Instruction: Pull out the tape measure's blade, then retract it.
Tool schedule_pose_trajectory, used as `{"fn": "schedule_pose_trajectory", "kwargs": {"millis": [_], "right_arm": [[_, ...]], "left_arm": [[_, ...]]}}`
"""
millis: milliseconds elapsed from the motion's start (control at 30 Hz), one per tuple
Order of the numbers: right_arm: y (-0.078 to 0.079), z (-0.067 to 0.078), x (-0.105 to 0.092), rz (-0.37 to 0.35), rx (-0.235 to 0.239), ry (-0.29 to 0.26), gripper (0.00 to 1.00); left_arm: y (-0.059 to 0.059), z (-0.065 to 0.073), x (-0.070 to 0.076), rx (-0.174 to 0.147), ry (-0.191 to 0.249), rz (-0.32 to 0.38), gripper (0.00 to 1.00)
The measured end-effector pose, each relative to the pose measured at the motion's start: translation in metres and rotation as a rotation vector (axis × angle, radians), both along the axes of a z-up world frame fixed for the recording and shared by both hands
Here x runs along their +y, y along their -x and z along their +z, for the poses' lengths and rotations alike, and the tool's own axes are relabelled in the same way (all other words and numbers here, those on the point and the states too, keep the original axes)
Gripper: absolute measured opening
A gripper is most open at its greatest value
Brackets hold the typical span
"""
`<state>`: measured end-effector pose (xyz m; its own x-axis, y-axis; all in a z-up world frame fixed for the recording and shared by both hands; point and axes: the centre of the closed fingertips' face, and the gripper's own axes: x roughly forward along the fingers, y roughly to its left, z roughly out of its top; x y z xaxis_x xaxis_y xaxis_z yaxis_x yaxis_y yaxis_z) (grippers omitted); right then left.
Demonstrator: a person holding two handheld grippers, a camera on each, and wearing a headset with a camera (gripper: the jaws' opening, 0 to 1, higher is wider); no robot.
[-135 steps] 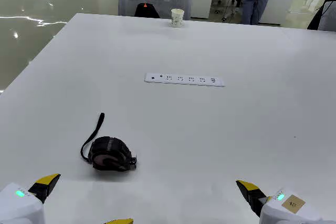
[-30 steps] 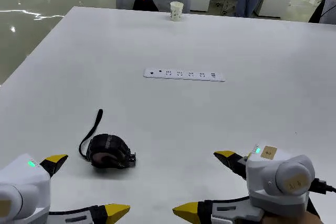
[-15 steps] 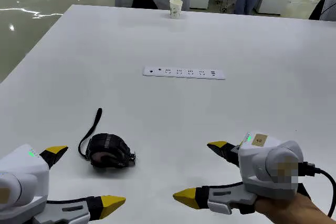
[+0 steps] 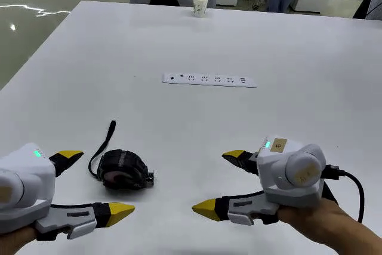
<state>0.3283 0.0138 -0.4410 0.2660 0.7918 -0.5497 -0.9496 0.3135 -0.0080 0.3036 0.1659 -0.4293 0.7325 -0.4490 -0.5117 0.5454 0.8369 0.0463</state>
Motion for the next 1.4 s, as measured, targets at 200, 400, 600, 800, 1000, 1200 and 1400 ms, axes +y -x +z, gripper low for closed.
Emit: {"fn": "schedule_pose_trajectory", "kwargs": {"millis": [200,400,600,800,1000,1200,1400], "right_arm": [[-0.007,-0.003,0.008,0.029,-0.009,0.007,0.67],[-0.013,-0.003,0.018,0.057,-0.015,0.004,0.62],[-0.019,-0.006,0.028,0.090,-0.019,0.016,0.58],[-0.021,-0.012,0.038,0.128,-0.023,0.035,0.55],[-0.023,-0.016,0.048,0.165,-0.025,0.051,0.51],[-0.022,-0.023,0.060,0.222,-0.035,0.081,0.46],[-0.018,-0.033,0.070,0.273,-0.045,0.111,0.42]], "left_arm": [[-0.006,-0.002,0.004,0.010,-0.025,-0.039,0.76],[-0.011,-0.004,0.008,0.022,-0.050,-0.072,0.68],[-0.018,-0.007,0.010,0.030,-0.073,-0.114,0.61],[-0.024,-0.010,0.012,0.039,-0.101,-0.160,0.55],[-0.028,-0.014,0.013,0.054,-0.138,-0.205,0.50],[-0.032,-0.019,0.016,0.069,-0.184,-0.255,0.48],[-0.038,-0.022,0.018,0.082,-0.217,-0.306,0.46]]}}
